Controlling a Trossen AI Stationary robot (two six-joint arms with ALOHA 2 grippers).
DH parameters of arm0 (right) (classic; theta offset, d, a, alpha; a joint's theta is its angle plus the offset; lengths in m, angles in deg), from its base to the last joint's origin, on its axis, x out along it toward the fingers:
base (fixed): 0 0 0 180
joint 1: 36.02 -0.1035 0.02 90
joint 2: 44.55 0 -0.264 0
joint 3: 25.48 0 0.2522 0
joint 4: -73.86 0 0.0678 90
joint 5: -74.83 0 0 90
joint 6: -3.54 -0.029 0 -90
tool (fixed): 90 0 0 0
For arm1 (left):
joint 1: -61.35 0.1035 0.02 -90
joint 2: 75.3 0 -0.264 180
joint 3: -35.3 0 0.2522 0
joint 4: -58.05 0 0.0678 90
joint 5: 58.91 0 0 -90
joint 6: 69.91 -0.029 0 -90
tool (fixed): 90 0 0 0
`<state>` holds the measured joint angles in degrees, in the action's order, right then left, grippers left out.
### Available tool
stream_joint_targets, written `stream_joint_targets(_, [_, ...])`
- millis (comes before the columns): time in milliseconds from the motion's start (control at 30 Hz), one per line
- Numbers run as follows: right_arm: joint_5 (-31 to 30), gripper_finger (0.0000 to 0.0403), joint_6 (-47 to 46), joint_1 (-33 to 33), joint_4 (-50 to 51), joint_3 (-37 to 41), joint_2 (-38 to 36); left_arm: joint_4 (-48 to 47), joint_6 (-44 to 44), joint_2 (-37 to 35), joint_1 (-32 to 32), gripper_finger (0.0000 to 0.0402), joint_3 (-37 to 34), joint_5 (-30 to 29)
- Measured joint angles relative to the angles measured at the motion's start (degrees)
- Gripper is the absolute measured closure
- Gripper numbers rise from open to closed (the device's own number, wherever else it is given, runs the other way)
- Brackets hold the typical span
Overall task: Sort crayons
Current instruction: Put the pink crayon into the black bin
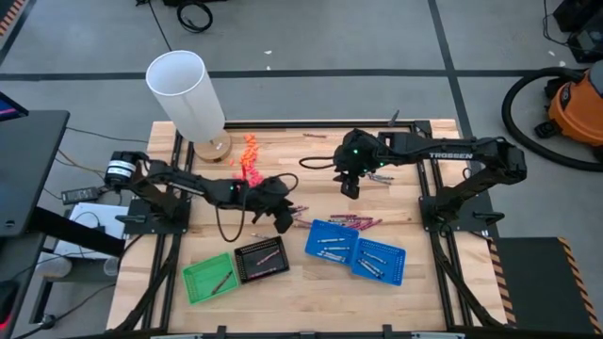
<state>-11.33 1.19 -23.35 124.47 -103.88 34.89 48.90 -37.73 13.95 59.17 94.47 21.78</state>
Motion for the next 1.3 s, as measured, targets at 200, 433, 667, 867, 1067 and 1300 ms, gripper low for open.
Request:
stream_joint_targets(200, [-4.6, 0.0257, -3.3, -1.6, -4.1, 1.4, 1.2, 0.0, 0.7, 0.3, 1.7, 0.0260, 0.0, 0.3])
stream_joint_targets(433, [-4.4, 0.0257, -5.6, -4.0, -5.3, 2.2, 3.3, 0.7, -10.4, 3.7, 0.3, 0.0260, -0.1, -0.4])
stream_joint_targets(667, [-4.4, 0.0257, -8.0, -5.8, -8.1, 2.2, 3.4, 1.2, -13.5, 7.8, 0.5, 0.0260, 0.0, -2.5])
stream_joint_targets(867, [-4.7, 0.0257, -8.2, -6.4, -8.7, 2.2, 3.5, 1.3, -13.8, 8.3, 1.1, 0.0260, 0.0, -4.1])
stream_joint_targets(1067, [-4.8, 0.0257, -8.2, -6.4, -9.5, 2.2, 3.5, -1.0, -13.9, 8.4, 1.6, 0.0260, 0.0, -4.1])
stream_joint_targets(1300, [-4.8, 0.0257, -8.2, -6.3, -11.8, 2.2, 3.5, -2.0, -15.5, 8.5, 2.2, 0.0260, 0.0, -4.1])
